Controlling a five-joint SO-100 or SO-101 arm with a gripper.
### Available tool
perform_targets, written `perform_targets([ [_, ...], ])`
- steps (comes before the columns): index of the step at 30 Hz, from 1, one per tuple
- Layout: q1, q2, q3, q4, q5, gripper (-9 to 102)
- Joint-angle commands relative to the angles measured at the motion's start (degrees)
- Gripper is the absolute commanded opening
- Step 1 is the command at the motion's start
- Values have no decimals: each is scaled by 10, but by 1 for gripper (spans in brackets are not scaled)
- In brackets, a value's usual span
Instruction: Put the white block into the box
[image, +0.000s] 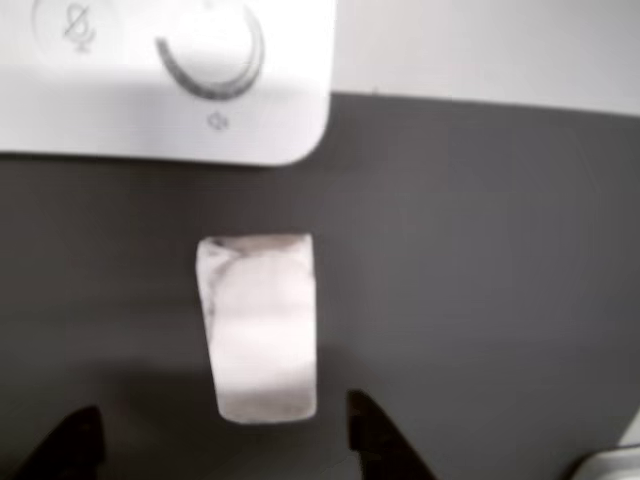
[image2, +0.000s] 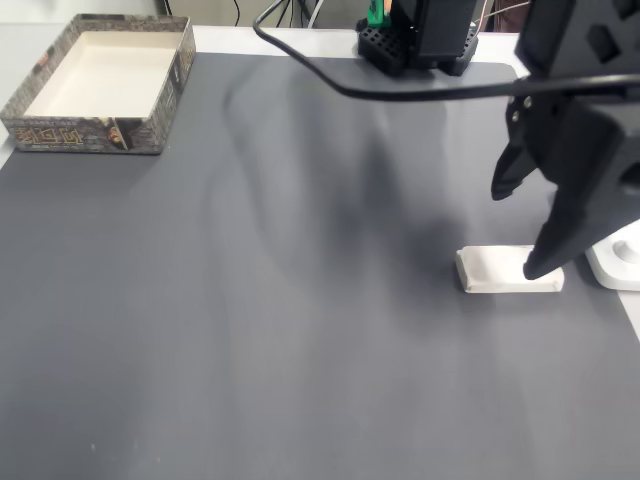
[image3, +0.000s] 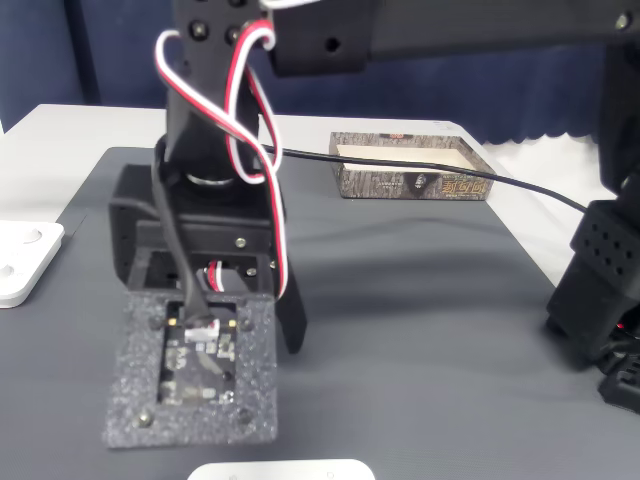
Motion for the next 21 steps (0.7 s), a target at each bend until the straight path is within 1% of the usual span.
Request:
perform_targets([
  [1, -5, 4, -41, -6, -1, 33],
  [8, -7, -17, -55, -7, -11, 30],
  [21, -8, -40, -69, -13, -9, 32],
])
